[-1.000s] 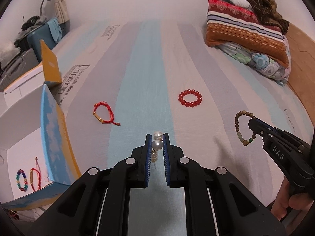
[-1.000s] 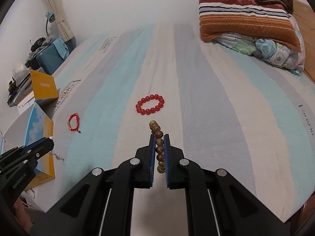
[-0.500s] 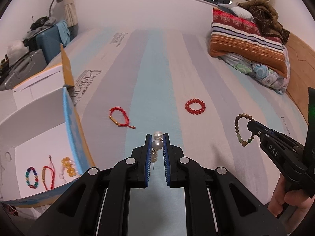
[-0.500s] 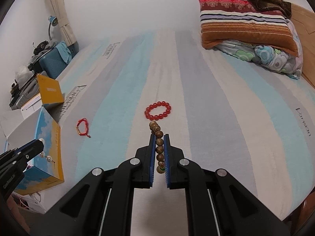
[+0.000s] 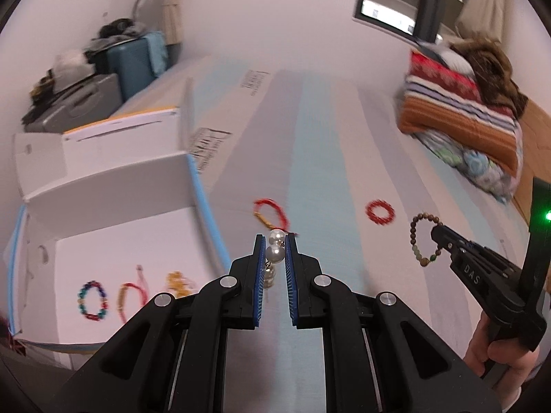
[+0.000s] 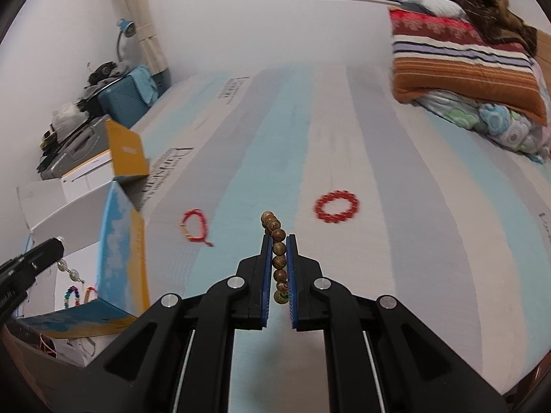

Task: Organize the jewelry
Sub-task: 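Carry the pearl strand and brown wooden bracelet into the white box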

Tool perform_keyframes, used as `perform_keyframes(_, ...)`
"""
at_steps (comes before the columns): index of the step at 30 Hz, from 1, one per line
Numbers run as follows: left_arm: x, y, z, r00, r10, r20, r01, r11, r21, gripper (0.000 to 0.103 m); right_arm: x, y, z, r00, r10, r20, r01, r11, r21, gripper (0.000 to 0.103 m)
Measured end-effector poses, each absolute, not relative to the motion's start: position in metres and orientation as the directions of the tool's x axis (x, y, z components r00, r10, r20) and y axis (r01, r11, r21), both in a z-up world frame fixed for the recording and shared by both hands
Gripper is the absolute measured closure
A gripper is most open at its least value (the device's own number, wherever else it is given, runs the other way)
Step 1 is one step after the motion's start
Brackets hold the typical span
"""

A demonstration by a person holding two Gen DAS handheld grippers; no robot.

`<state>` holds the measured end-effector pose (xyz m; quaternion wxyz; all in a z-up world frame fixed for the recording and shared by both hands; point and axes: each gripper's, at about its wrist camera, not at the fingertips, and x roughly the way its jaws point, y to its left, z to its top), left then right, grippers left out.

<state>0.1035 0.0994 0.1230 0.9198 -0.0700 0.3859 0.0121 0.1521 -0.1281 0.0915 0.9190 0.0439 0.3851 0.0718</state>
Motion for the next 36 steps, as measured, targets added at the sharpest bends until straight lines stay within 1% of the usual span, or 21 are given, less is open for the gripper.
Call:
perform_keyframes(13, 0.072, 0.196, 0.124, 0.7, 0.09, -0.708, -0.248, 0.961, -0.124, 0.092, 0.151, -0.045, 0.105, 0.687, 0.26, -0.679, -0.235, 0.963, 0.132, 0.096)
perform_keyframes(22, 0.05, 0.257, 0.103, 0.659, 0.163, -0.734, -0.348, 0.932, -0.105, 0.092, 0.139, 0.025, 0.108, 0.662, 0.348, -0.664, -0.356, 0.925, 0.131, 0.096)
perform_keyframes(28, 0.039, 0.291, 0.089, 0.632, 0.201, -0.748, -0.407, 0.908, -0.1, 0.092, 0.129, 0.07, 0.1, 0.636, 0.409, -0.655, -0.436, 0.89, 0.133, 0.096)
perform_keyframes(36, 0.032, 0.322, 0.072, 0.602, 0.209, -0.771, -0.44, 0.892, -0.102, 0.092, 0.123, 0.123, 0.085, 0.6, 0.427, -0.677, -0.497, 0.861, 0.103, 0.096)
